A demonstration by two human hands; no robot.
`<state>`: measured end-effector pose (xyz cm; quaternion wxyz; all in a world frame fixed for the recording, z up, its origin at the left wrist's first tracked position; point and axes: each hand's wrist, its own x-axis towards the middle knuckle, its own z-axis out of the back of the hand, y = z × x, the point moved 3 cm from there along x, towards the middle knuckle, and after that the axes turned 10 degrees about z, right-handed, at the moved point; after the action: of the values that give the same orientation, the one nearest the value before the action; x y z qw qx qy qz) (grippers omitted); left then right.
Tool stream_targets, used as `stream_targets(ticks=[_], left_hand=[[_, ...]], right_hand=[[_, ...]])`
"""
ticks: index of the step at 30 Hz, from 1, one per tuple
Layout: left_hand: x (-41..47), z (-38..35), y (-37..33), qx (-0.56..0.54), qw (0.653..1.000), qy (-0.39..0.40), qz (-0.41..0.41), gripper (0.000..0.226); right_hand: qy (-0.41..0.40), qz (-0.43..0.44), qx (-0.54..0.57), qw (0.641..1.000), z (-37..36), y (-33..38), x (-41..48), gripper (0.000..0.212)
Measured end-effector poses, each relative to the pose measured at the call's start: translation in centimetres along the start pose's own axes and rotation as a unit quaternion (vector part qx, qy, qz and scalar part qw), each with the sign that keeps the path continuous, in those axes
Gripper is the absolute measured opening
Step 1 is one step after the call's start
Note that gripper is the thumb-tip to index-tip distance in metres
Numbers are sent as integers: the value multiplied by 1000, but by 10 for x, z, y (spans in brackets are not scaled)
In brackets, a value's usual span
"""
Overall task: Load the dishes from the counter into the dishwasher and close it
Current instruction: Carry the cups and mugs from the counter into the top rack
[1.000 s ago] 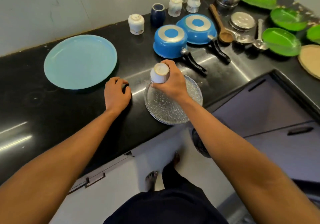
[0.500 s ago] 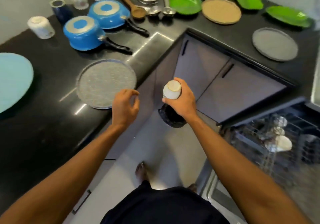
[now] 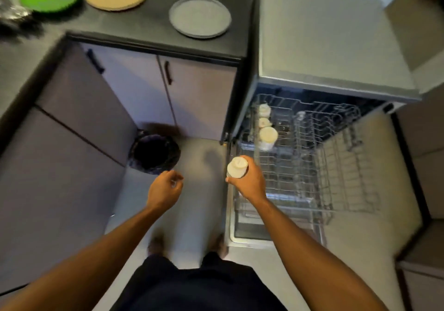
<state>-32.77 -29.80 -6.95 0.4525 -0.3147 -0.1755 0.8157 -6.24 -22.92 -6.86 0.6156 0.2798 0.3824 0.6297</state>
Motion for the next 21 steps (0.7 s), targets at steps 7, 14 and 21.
stream_targets(ticks=[7, 14, 21], left_hand=[[-12, -82, -94, 30, 993, 112, -26, 10], [15, -129, -155, 36, 979, 199, -40, 12], [65, -174, -193, -39, 972, 223, 67, 28]], right_hand=[[-93, -104, 33, 990, 65, -82, -7, 77], [-131, -165, 42, 977, 78, -121, 9, 79], [-86, -153, -4, 984, 70, -153, 58, 79]])
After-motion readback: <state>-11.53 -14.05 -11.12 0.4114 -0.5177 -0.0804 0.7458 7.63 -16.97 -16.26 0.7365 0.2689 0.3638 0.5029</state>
